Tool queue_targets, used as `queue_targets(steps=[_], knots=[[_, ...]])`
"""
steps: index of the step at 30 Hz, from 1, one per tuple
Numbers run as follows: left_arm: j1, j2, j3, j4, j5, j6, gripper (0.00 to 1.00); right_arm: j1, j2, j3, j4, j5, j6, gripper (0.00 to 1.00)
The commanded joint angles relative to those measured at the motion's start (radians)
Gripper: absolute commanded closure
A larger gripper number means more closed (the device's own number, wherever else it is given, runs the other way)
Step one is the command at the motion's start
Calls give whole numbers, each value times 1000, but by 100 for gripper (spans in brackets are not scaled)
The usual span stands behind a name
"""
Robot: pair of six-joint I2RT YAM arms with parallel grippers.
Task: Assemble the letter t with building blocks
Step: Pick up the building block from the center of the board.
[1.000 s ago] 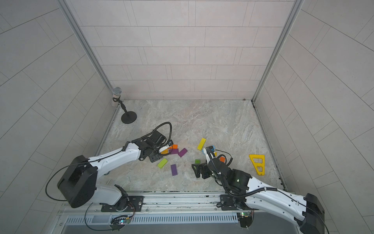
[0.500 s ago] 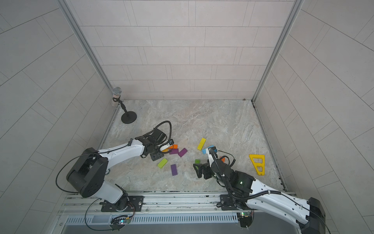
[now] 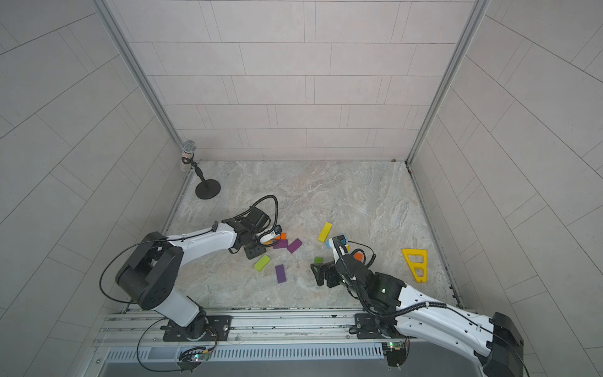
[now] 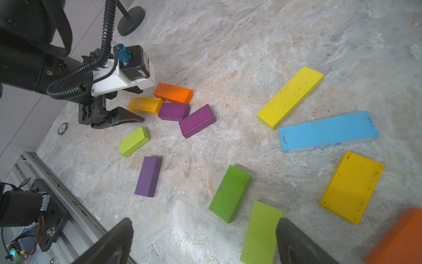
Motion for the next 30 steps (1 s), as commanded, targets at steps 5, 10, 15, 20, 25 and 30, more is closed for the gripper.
queue_targets(steps=[5, 10, 15, 20, 25, 30], knots=[[26, 18, 12, 11, 32, -14, 39, -111, 113, 60, 130, -220, -10, 1], [40, 23, 9, 8, 56, -24, 46, -188, 243, 94, 274, -407, 28, 0], [47, 51, 31, -44, 75, -34, 62, -188, 373, 155, 352, -465, 35, 0], [47, 32, 25, -91, 78, -51, 72, -188, 483, 191, 430, -508, 51, 0], [47, -78, 32, -165, 70, -93, 77, -194, 543, 227, 433, -521, 41, 0], [47, -190, 77, -238, -5, -184, 79, -286, 552, 287, 372, -559, 18, 0]])
